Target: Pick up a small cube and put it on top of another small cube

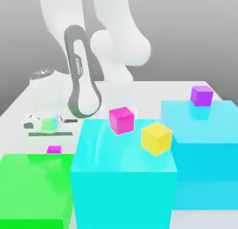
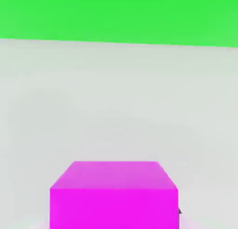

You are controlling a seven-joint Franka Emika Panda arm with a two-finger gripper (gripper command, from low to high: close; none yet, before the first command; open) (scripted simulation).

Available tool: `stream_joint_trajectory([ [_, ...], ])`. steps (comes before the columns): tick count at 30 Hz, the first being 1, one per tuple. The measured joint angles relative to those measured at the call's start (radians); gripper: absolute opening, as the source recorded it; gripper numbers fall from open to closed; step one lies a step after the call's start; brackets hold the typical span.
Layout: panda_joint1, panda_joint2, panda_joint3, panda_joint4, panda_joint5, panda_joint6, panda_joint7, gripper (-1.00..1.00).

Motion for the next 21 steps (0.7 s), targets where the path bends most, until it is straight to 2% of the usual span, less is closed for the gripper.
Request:
stream_joint_trajectory([
  [4, 0.126, -0.072, -0.125, -0.009, -0.025, -0.062, 0.031, -1.00],
  [8, 0.245, -0.163, -0.288, -0.030, -0.197, -0.133, 0.159, -1.00],
  [11, 0.236, -0.234, -0.327, -0.046, -0.338, -0.187, 0.255, -1.00],
  [14, 0.209, -0.304, -0.326, -0.064, -0.408, -0.241, 0.296, -1.00],
  [21, 0.323, -0.385, -0.262, 0.099, -0.265, -0.375, 0.361, -1.00],
])
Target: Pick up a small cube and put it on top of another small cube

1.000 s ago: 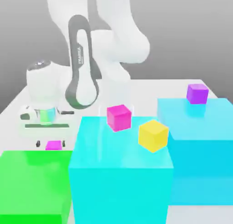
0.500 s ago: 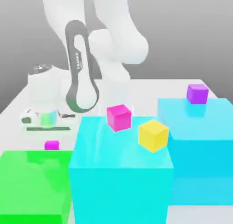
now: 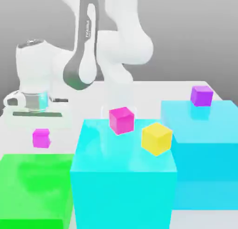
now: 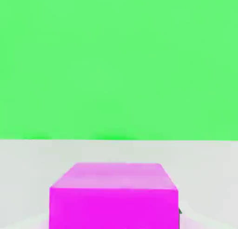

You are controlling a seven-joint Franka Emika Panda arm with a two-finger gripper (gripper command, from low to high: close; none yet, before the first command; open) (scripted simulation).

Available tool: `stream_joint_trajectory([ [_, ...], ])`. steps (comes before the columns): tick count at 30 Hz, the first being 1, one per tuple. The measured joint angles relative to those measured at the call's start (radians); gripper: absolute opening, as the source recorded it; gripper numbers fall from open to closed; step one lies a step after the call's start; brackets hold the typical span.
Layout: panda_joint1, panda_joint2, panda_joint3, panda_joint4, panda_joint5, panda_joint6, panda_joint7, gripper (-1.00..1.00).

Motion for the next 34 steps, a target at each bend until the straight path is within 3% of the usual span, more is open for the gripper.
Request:
stream_joint_trajectory([
  [13, 0.211, -0.100, 0.224, 0.292, 0.130, -0.362, 0.295, -1.00],
  [25, 0.330, -0.197, 0.467, 0.473, 0.070, -0.747, 0.672, -1.00],
  [29, 0.327, -0.146, 0.499, 0.396, 0.040, -0.644, 0.709, -1.00],
  [30, 0.326, -0.132, 0.503, 0.377, 0.038, -0.610, 0.712, 1.00],
  [34, 0.326, -0.132, 0.503, 0.377, 0.038, -0.610, 0.712, 1.00],
])
